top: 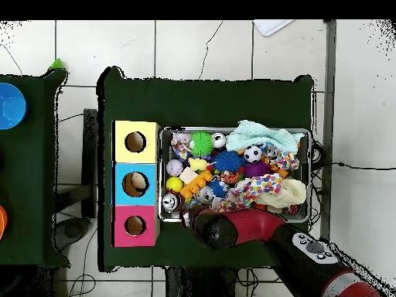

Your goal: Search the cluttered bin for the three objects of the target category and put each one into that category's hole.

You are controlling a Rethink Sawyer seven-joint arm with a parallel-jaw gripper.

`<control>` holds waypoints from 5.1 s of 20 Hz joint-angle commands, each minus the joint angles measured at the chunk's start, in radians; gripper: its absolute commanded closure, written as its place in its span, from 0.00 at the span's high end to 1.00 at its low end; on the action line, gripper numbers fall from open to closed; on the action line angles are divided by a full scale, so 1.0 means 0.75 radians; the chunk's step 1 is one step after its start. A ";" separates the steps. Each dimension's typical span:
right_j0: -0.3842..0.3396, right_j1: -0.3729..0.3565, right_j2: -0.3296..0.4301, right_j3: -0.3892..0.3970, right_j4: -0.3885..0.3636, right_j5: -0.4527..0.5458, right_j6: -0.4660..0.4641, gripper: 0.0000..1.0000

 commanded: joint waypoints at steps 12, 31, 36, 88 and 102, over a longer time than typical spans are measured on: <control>-0.104 -0.346 0.242 0.106 0.265 0.414 -0.025 0.00; 0.051 -0.575 0.440 0.177 0.718 0.475 0.177 0.00; 0.138 -0.576 0.384 0.123 0.763 0.468 0.190 0.00; 0.408 -0.509 0.160 -0.080 0.766 0.464 0.171 0.00; 0.464 -0.371 0.058 -0.111 0.675 0.312 0.159 0.00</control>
